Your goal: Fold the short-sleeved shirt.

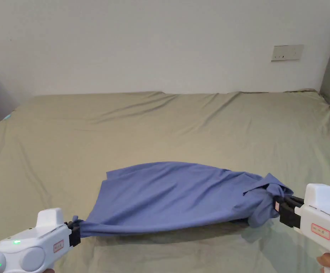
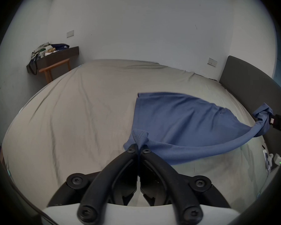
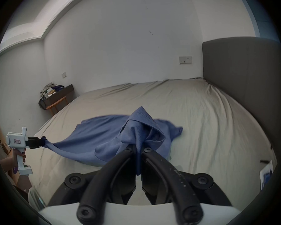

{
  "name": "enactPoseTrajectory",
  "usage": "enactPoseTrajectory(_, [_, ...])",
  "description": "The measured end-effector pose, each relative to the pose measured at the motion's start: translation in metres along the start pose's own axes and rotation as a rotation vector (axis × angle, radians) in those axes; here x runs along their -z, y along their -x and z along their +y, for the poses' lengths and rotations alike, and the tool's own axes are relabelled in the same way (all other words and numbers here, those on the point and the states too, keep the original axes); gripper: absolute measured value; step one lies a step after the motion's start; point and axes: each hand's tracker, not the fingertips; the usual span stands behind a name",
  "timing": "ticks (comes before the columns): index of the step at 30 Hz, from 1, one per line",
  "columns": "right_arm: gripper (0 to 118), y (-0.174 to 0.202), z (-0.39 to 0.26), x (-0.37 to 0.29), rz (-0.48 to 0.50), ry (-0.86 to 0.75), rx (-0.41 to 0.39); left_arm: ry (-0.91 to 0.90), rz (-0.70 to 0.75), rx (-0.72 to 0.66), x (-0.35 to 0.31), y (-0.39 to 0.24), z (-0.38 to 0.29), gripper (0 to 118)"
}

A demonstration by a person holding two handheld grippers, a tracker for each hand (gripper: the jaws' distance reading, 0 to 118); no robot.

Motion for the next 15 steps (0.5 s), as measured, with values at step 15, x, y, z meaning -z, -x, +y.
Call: enactPoseTrajectory(15, [7,0.025,-0.177,-0.127,-0.027,0.231,-0.034,0.161,0.031,-0.019,-0.100,0.021,-0.144,1])
